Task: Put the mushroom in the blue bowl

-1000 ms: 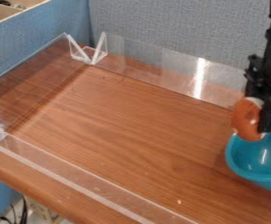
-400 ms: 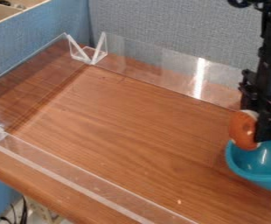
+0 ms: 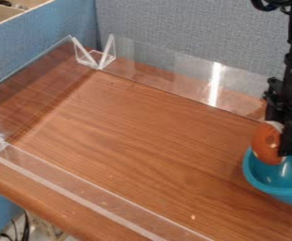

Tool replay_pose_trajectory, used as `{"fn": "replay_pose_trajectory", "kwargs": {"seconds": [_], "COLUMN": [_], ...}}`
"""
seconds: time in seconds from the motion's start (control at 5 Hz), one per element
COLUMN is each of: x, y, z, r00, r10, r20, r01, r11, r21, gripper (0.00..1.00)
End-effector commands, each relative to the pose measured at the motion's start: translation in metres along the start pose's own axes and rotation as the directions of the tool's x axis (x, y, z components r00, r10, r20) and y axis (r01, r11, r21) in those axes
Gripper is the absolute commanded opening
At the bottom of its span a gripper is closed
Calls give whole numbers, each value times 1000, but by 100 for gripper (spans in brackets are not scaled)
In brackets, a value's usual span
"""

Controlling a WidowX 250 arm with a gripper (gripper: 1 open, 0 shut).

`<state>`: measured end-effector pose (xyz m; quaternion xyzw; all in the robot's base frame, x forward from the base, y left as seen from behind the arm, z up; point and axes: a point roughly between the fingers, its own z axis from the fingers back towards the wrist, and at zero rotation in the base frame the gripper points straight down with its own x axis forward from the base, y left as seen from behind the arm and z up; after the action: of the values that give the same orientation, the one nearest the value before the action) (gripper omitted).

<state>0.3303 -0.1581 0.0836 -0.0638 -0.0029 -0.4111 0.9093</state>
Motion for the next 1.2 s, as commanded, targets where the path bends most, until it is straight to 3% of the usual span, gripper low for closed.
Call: {"fn": "replay_pose_trajectory", "kwargs": {"seconds": [0.0,0.4,0.6,0.8,1.0], "x": [2,18,31,40,44], "y": [11,16,20,19,9], "z": [15,-22,-27,-15,-18], "r00": [996,993,997,1000,999], "r10": [68,118,73,24,12], "r20": [54,25,9,20,30], "r01": [-69,-118,-73,-24,-12], "r11": [997,993,997,1000,1000], "r21": [23,3,-6,-6,-7], "gripper": [0,0,0,0,100]}}
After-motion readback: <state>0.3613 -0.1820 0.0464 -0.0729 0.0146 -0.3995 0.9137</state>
